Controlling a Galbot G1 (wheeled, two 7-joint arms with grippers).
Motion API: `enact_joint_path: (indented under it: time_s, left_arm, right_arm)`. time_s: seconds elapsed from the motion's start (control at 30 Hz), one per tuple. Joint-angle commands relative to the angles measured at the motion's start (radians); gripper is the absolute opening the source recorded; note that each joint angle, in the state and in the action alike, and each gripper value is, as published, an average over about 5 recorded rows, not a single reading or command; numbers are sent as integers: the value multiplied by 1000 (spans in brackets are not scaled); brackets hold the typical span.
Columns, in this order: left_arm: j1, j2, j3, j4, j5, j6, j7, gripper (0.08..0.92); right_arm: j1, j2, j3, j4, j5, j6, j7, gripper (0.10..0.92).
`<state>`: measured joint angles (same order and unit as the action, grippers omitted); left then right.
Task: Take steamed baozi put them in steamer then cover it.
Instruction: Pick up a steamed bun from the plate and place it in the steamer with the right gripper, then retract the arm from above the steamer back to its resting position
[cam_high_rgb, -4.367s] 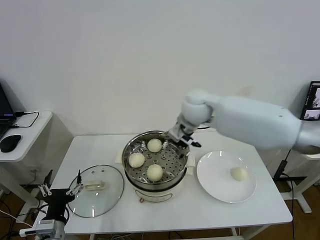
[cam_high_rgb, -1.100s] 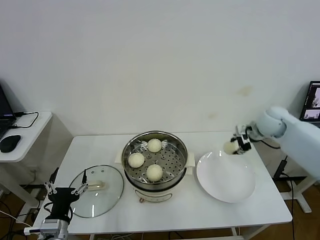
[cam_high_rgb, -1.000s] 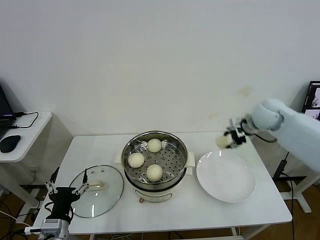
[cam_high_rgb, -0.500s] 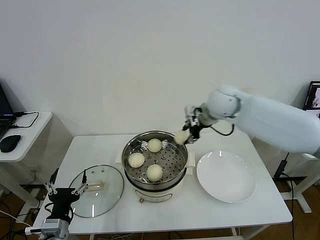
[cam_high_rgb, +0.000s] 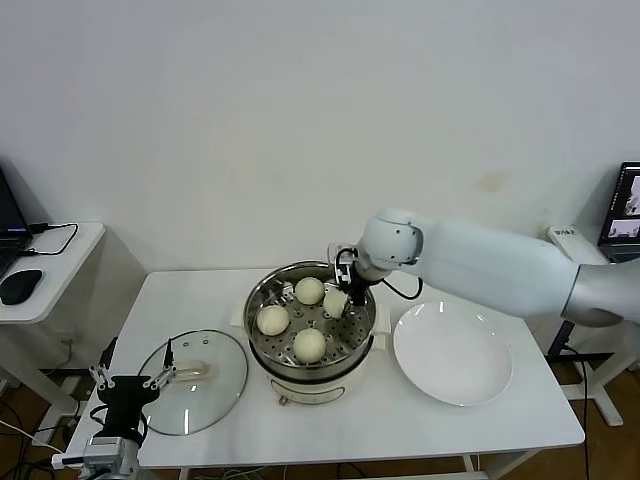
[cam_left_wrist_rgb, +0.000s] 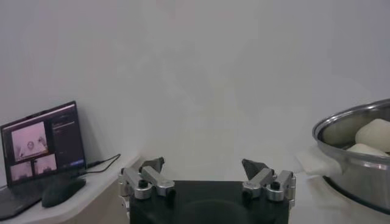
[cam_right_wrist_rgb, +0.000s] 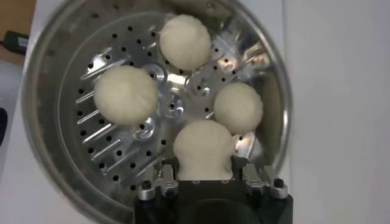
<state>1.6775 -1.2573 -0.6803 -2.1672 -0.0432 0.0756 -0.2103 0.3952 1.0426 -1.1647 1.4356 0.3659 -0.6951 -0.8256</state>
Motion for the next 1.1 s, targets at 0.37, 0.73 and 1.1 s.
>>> enact_joint_path:
  time_s: [0.37, 0.73, 1.1]
  left_arm:
    - [-8, 3, 6, 11, 1, 0, 0, 823]
    - [-10, 4, 9, 17, 4, -1, 1, 823]
    - [-13, 8, 24, 73, 37, -43, -5, 823]
  right_arm:
    - [-2, -46, 55, 43, 7, -27, 33, 774]
    - [-256, -367, 369, 294, 160, 146, 323, 823]
    - [-1249, -417, 1227, 427, -2, 596, 606, 823]
